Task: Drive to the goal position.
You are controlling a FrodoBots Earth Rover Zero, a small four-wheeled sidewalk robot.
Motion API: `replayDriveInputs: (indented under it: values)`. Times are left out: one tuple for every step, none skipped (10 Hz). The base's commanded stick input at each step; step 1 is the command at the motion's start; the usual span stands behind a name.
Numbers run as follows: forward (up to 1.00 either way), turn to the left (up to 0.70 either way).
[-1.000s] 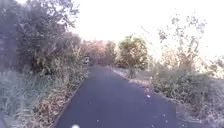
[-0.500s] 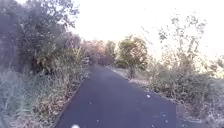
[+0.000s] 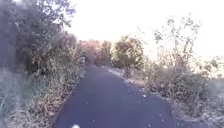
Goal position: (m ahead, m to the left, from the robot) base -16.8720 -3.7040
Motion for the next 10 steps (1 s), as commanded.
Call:
replayDriveInputs:
  values:
    - [0.0, -0.7]
    - [0.0, -0.7]
    - [0.0, -0.7]
    - [0.0, -0.7]
    - [0.0, -0.7]
    - [0.0, -0.7]
    - [0.0, -0.7]
    - [0.0, -0.7]
    - [0.0, -0.7]
    - [0.0, -0.7]
